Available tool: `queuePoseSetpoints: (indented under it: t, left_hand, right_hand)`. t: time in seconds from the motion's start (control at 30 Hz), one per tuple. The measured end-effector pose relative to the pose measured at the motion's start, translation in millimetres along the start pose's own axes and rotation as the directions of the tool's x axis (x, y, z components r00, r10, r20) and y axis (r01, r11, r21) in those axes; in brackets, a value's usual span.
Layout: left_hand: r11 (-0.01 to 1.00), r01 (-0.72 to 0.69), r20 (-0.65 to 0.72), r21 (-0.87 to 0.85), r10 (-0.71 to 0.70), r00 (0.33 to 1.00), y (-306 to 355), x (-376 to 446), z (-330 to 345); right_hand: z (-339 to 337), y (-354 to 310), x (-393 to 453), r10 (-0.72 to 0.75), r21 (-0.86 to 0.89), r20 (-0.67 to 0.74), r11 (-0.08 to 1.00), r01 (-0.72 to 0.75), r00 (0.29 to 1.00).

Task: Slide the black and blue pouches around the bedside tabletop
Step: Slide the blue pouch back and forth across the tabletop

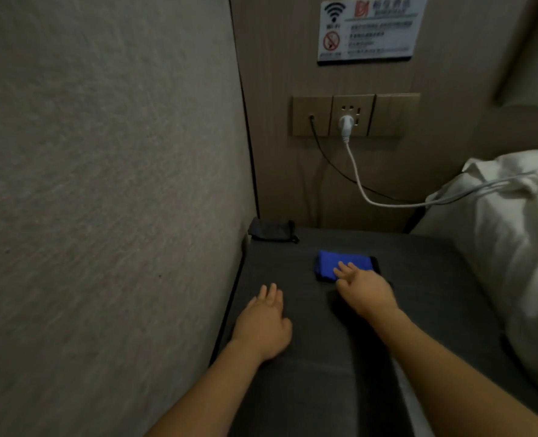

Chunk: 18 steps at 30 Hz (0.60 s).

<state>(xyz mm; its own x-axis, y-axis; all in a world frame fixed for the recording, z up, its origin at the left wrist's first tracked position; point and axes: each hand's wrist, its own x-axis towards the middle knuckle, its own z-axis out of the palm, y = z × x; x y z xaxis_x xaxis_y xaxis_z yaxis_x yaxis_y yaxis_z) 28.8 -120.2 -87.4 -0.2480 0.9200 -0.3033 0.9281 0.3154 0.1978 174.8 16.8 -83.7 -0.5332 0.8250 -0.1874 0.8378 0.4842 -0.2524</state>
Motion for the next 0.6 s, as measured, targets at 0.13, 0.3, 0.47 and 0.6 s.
queuePoseSetpoints:
  t: [0.13,0.3,0.47,0.6]
  left_hand:
    - [1.0,0.017,0.005,0.015,-0.018,1.0,1.8,1.4,3.0]
    - [1.0,0.017,0.001,0.025,-0.017,1.0,2.5,0.3,1.8]
    - [0.999,0.02,0.011,0.035,-0.02,1.0,2.6,0.4,2.5]
    - [0.999,0.021,0.002,0.035,-0.021,1.0,3.1,0.6,2.4]
  right_hand:
    - [-11.8,68.2,-19.7,0.161,0.002,-0.047,0.987,-0.161,0.986]
    - [-17.7,119.4,-36.7,0.263,0.01,-0.105,0.965,-0.263,0.959]
    - [-22.1,143.1,-50.0,0.318,0.036,-0.118,0.948,-0.316,0.941]
    - [-17.9,146.8,-60.1,0.335,0.073,-0.157,0.942,-0.327,0.929]
